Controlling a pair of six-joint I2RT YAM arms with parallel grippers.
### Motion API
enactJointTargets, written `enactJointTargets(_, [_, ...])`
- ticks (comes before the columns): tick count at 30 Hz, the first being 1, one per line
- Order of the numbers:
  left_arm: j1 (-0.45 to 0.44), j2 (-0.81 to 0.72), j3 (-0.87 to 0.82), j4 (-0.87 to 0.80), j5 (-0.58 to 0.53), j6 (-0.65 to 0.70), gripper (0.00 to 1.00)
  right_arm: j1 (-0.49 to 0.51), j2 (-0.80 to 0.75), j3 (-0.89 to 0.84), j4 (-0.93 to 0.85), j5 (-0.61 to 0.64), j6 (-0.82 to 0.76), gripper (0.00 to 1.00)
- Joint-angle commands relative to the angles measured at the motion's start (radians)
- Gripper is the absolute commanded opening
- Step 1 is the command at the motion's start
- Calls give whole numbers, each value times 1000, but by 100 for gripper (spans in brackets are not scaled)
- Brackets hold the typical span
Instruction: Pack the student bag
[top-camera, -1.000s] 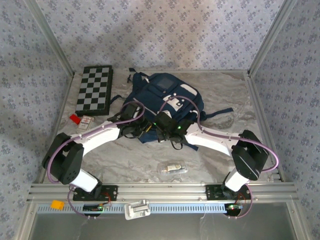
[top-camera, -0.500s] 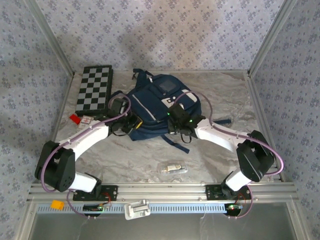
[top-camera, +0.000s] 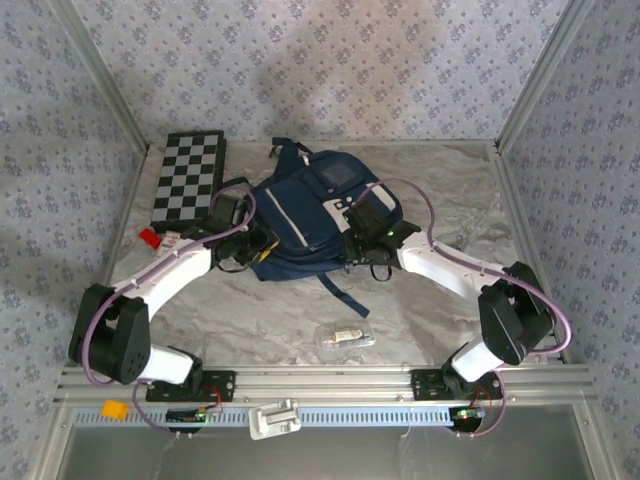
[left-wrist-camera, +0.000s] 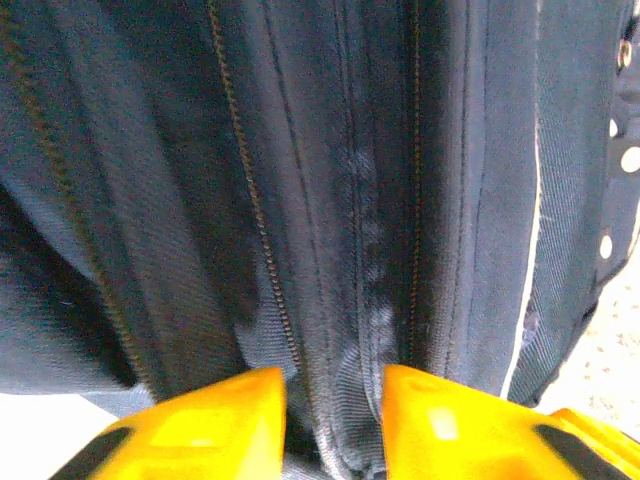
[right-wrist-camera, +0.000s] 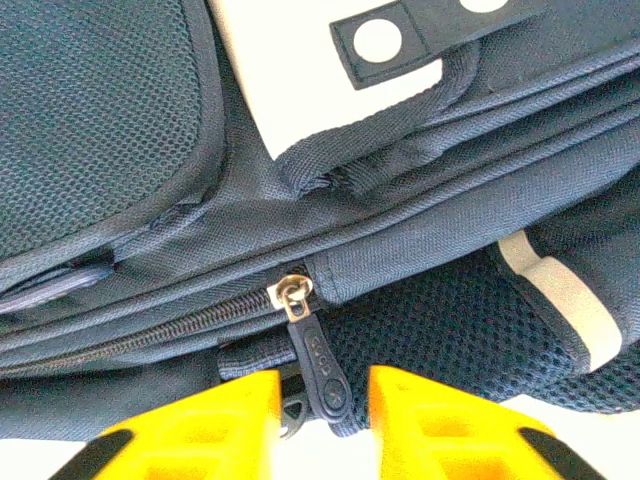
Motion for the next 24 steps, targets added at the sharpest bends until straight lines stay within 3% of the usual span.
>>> enactJointTargets(1, [-22,-72,31,-67,-66,79,45,-39,-24,43,-5,-130,24,38])
enactJointTargets(4, [-70,-102,57,-138,-163,131,56,-79,43,91,21,-246,23,42])
enactJointTargets(11, [-155,-139,85,-216,-301,186,75,-116,212,279,16,-335,12,44])
enactJointTargets(16, [-194,-95,120,-214,-309,220,84,-125,313,394,-31,-282,-29,44])
enactJointTargets(24, [-255,-42,142,-190,-396,256,98,-134,404,417,-41,-327,-41,38])
